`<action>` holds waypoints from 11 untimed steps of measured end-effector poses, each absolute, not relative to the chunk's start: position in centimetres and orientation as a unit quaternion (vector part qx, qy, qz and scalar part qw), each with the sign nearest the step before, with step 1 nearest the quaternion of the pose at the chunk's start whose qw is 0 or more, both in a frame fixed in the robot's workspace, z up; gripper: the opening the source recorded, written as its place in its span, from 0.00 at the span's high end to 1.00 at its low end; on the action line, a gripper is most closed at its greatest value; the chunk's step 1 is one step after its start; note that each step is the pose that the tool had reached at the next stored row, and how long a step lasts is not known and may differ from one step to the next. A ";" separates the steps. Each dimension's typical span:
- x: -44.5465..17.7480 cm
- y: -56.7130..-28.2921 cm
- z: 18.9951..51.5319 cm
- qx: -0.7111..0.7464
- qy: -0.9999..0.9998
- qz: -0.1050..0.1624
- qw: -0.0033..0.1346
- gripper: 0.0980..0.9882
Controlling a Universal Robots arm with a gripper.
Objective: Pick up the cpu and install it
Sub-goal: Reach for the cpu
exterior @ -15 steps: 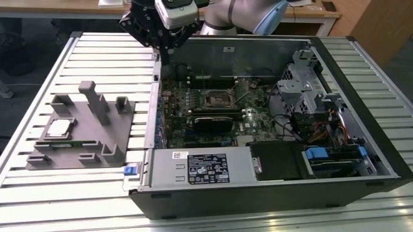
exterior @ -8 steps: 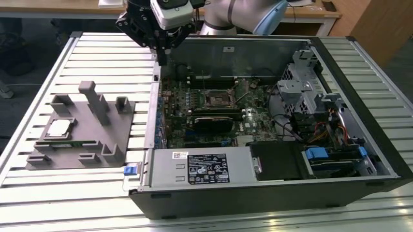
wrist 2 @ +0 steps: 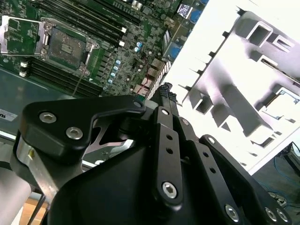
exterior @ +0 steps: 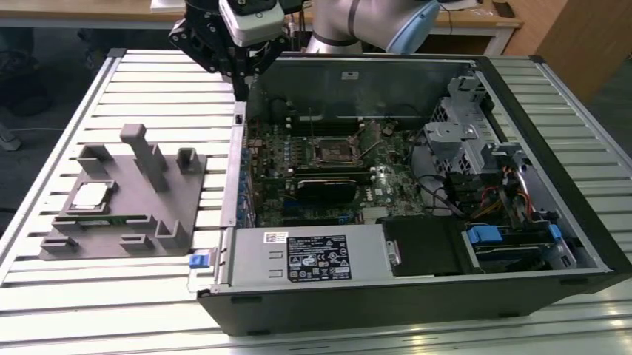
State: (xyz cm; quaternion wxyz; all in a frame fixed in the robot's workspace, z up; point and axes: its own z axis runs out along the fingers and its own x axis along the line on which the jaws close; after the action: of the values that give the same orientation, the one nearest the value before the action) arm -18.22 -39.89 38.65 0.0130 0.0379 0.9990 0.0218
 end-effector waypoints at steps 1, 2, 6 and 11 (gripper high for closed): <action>-18.3 -39.9 38.6 0.038 0.999 0.022 0.013 0.99; -18.4 -39.9 38.6 0.038 0.999 0.022 0.013 0.99; -18.7 -39.9 38.6 0.038 0.999 0.022 0.013 0.99; -19.1 -39.9 38.5 0.038 0.999 0.022 0.013 0.99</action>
State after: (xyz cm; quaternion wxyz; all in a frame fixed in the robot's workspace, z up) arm -19.12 -39.89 38.51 0.0128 0.0379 0.9990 0.0217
